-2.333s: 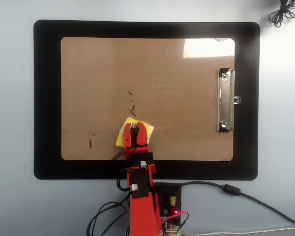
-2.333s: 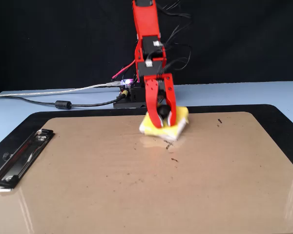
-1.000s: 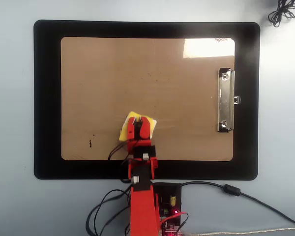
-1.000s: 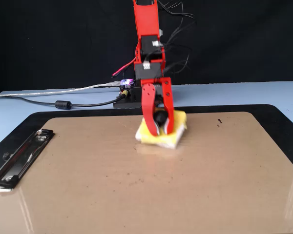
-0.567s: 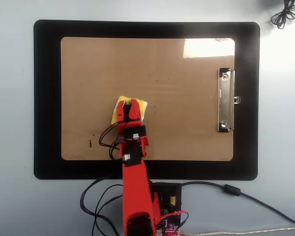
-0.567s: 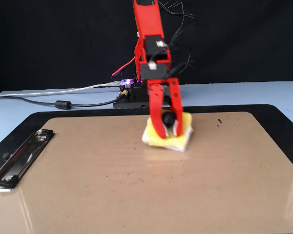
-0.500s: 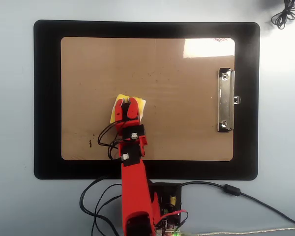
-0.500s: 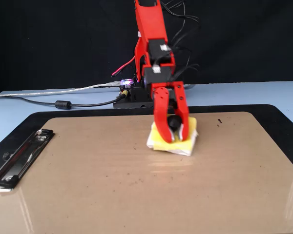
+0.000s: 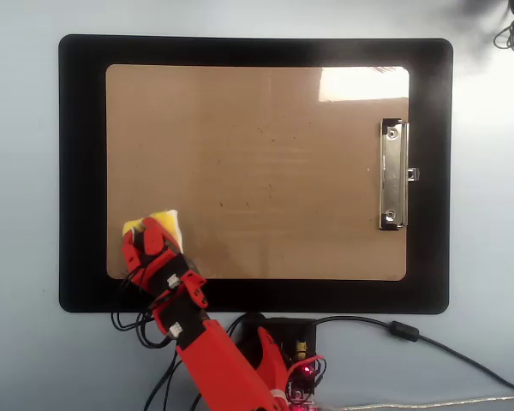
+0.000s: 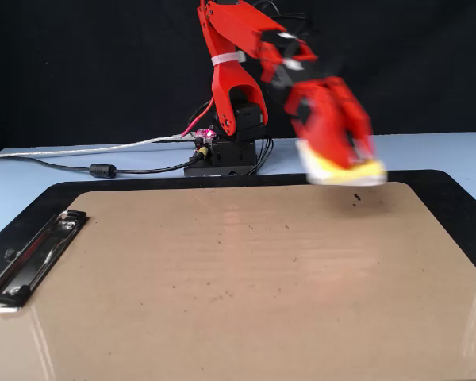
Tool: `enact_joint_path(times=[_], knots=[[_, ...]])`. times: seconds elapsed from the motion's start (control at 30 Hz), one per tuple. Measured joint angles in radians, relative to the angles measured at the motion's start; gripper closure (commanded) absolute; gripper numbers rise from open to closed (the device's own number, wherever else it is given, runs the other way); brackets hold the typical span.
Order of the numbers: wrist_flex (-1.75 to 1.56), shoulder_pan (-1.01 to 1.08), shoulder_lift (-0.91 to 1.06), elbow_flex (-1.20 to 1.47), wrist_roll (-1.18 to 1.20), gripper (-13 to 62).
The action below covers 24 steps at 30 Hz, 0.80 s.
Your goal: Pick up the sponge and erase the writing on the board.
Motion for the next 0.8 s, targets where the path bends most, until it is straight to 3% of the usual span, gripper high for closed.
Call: enact_joint_path(times=[0.17, 0.53, 0.57, 0.63, 0.7, 0.8], knots=[[-0.091, -0.133, -0.16, -0.058, -0.092, 57.4], [-0.133, -0.147, -0.224, -0.066, -0.1, 55.4], [-0.137, -0.147, -0.224, -0.066, -0.1, 49.6], [-0.138, -0.147, -0.23, -0.066, -0.1, 30.2], [-0.146, -0.147, -0.255, -0.066, -0.103, 18.5], [-0.149, -0.147, -0.247, -0.067, -0.101, 16.5]])
